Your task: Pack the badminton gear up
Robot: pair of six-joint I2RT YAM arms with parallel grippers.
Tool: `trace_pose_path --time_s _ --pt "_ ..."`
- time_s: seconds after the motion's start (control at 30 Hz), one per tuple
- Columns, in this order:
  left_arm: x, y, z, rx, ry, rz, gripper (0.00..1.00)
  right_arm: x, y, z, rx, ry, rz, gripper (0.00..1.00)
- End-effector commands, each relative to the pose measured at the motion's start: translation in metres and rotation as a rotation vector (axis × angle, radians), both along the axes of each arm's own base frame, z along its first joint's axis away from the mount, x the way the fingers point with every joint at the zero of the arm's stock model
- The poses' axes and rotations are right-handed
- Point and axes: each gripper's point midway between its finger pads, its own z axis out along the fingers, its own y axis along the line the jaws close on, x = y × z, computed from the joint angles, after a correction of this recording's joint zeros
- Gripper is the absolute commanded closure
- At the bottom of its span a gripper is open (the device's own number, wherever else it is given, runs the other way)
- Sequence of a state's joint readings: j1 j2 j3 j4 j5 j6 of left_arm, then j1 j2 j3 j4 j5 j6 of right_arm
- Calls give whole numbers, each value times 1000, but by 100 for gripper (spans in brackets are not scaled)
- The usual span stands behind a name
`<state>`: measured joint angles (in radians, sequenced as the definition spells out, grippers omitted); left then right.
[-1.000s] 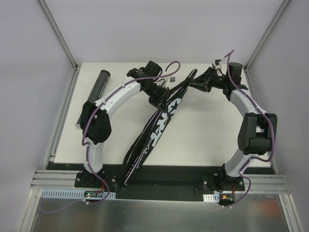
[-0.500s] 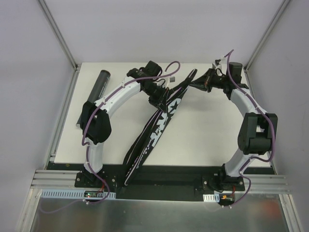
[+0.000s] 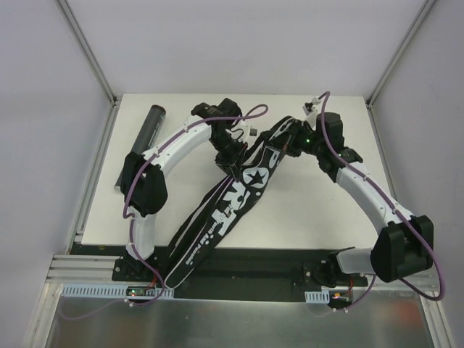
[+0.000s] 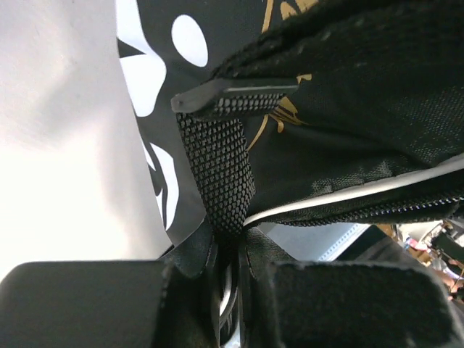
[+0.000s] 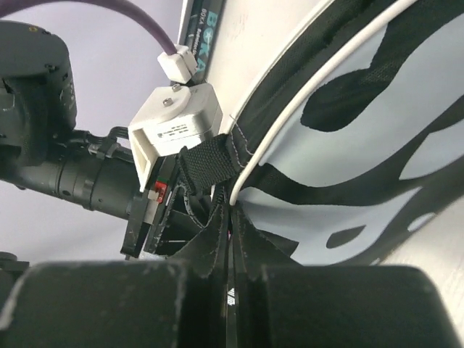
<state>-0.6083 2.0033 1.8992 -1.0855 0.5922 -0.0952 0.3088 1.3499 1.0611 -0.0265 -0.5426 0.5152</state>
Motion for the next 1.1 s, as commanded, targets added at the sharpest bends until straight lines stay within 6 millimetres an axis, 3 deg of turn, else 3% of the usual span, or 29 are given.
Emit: trace_pose_path --time_s 0.0,0.03,0.2,0.3,0.47,0.6,0.67,0.77,0.87,0.9,1.0,1.07 --pt "37 -29 44 -174 -224 8 100 -65 11 -34 -76 170 155 100" --pt "38 -27 45 -164 -239 15 100 -61 -6 -27 -158 145 158 100" --pt "39 -17 50 -115 -296 42 100 -37 -55 -19 -574 56 164 100" --pt "46 -10 55 -77 -357 69 100 -19 -72 -9 -704 0 133 100" --pt "66 -7 66 -20 -479 91 100 3 -76 -8 -858 -56 131 100" --pt "72 -17 66 -19 -514 57 100 -2 -69 -9 -979 -125 183 100" --pt "73 -24 67 -42 -503 50 100 -15 -52 -6 -968 -152 228 100" --pt "72 -32 61 -60 -469 44 100 -46 -8 -7 -777 -129 299 100" --pt "73 -34 60 -64 -465 39 100 -63 19 -15 -670 -113 311 100" --pt "73 -34 61 -69 -466 38 100 -60 15 -17 -680 -108 293 100" --pt "65 -36 63 -84 -466 6 100 -35 -25 -14 -653 -63 189 100" --pt "57 -31 56 -65 -453 -6 100 -11 -63 3 -699 -89 104 100"
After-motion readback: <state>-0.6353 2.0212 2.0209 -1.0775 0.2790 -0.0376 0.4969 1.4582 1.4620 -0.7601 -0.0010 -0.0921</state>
